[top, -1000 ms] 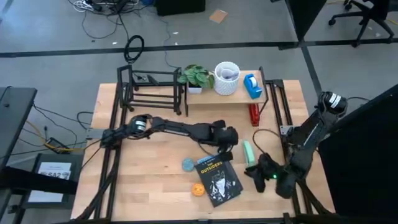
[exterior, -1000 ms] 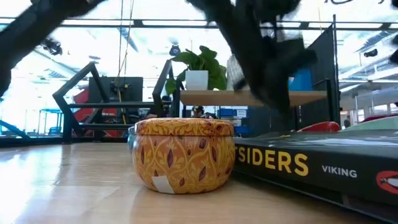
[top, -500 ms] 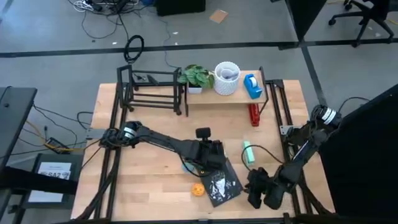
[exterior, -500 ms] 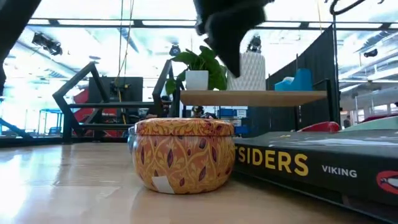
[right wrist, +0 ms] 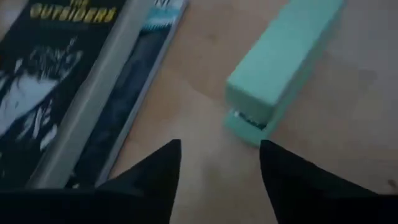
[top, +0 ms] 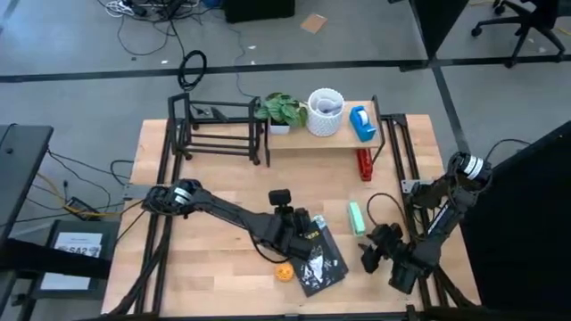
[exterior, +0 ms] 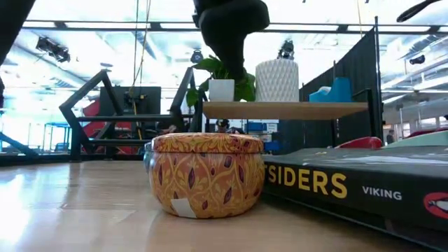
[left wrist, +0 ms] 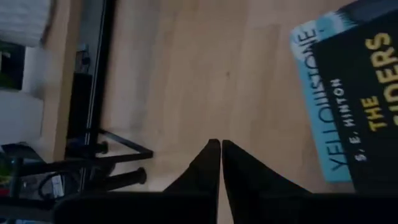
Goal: Stock shelves
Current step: Put the green stapler under the shelf
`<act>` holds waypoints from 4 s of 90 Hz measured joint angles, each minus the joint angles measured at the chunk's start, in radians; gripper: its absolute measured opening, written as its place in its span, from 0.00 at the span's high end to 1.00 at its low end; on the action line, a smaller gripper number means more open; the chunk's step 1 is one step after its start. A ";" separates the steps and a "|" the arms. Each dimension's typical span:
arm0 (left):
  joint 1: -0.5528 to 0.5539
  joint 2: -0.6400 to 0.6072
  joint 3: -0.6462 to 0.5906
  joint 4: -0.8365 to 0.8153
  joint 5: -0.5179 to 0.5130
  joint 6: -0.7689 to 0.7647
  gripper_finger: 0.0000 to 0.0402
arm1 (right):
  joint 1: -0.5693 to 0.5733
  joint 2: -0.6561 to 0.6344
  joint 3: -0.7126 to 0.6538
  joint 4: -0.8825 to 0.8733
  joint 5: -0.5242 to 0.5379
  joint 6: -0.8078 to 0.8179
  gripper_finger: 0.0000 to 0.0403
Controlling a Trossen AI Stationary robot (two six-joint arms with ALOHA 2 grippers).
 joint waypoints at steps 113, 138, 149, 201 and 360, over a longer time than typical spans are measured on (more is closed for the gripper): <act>0.001 0.000 0.000 0.009 -0.008 -0.002 1.00 | -0.647 -0.068 0.011 -0.210 -0.152 -0.167 0.80; 0.001 0.000 0.000 0.007 -0.008 -0.001 1.00 | -1.006 -0.122 0.011 -0.175 -0.204 -0.509 0.80; -0.001 0.000 0.000 0.007 -0.008 -0.001 1.00 | -1.109 -0.122 0.011 -0.129 -0.226 -0.593 0.78; -0.013 0.000 0.000 0.010 -0.008 -0.003 1.00 | -1.182 -0.123 0.011 -0.065 -0.106 -0.637 0.61; -0.084 -0.018 0.001 -0.037 -0.054 -0.045 1.00 | -0.932 -0.026 -0.061 0.121 -0.208 -0.581 0.99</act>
